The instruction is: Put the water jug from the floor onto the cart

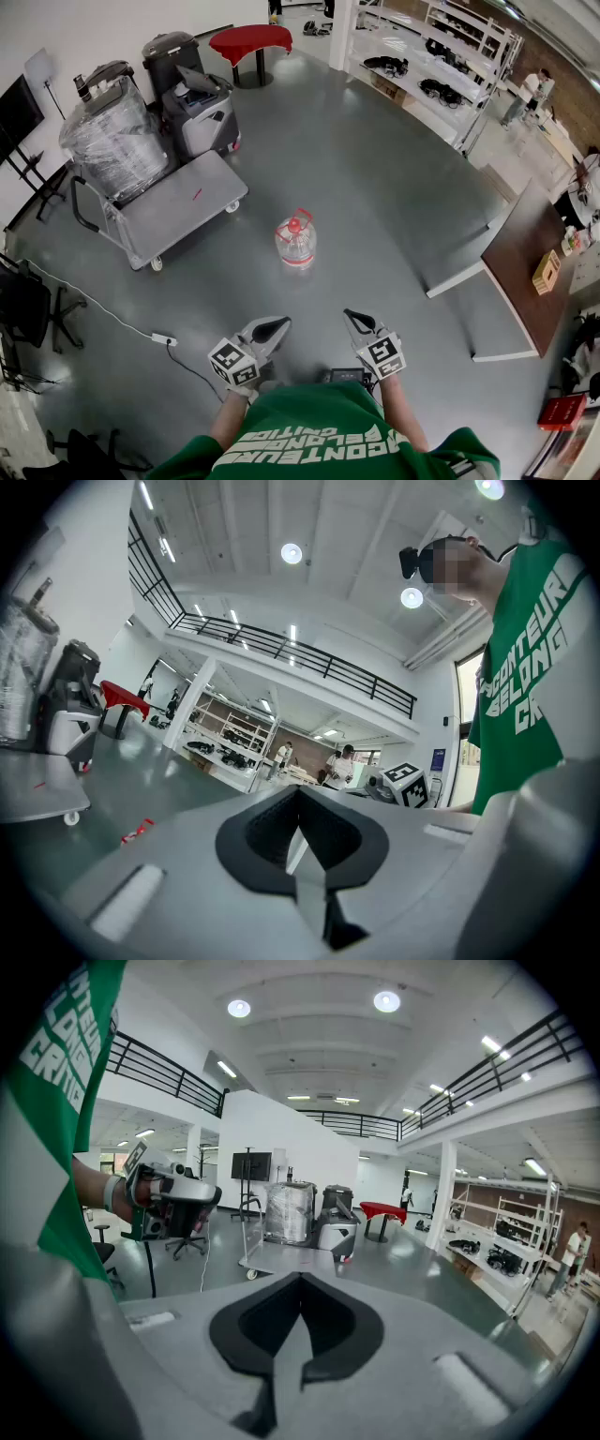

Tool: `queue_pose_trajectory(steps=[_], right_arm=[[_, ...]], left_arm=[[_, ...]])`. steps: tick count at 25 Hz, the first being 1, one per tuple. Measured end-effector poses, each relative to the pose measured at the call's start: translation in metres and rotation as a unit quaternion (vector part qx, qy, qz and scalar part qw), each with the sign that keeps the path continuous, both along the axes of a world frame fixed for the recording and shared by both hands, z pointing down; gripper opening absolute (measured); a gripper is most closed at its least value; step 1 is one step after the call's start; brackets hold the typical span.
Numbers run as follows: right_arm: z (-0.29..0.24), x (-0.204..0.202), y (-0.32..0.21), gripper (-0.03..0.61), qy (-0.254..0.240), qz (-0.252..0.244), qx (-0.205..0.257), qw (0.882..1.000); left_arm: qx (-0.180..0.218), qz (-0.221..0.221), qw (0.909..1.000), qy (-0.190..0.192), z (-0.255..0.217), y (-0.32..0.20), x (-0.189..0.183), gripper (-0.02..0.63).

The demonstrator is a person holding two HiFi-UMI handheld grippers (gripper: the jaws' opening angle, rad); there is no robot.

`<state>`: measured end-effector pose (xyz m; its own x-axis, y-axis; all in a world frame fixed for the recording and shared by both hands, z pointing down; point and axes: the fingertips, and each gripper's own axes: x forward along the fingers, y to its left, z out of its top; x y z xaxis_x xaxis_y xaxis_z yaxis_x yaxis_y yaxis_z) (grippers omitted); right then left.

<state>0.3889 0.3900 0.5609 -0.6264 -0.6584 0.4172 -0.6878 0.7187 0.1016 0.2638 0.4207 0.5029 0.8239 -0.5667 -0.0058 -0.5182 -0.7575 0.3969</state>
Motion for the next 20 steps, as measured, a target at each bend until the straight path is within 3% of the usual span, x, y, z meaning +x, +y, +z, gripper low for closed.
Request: queue_pose_trajectory(steps=[20], right_arm=[[-0.012,-0.065,-0.007,-0.008,0.009,-0.02,0.007,1.0]], left_arm=[[-0.015,-0.035,0.9992,0.01,-0.003,0.0,-0.062,0.005]])
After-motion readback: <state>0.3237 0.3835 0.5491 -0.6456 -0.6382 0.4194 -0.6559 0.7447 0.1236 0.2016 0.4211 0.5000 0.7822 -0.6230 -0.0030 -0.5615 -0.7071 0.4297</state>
